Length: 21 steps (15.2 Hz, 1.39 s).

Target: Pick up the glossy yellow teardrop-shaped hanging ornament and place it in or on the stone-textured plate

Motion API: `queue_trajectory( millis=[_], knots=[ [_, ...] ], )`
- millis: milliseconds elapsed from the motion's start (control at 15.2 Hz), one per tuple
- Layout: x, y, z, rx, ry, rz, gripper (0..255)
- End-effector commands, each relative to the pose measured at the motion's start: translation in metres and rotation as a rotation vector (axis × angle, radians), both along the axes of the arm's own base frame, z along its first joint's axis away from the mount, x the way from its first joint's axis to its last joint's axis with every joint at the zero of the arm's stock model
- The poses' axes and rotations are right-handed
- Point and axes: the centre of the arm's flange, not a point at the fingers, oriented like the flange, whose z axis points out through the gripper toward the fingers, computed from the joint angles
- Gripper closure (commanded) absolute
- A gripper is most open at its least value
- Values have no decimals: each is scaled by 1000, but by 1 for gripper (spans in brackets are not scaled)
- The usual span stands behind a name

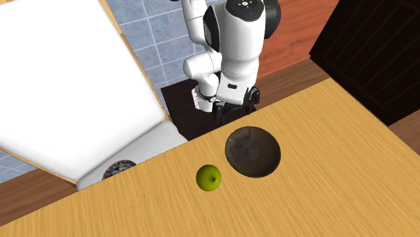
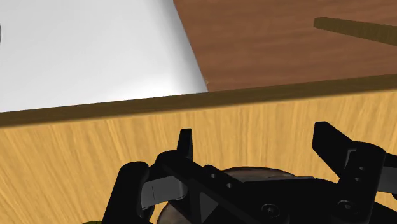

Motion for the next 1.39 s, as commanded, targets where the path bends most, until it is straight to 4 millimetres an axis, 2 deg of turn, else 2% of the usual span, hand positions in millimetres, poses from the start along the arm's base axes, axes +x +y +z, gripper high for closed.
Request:
queue_trajectory(
  millis=[0, 924, 990, 1320],
  knots=[
    [10, -23, 5, 7, -15, 13, 0],
    [108, -177, 38, 63, -110, 96, 0],
    [111, -183, 40, 65, -114, 99, 0],
    [117, -180, 14, 65, -114, 99, 0]
  ],
)
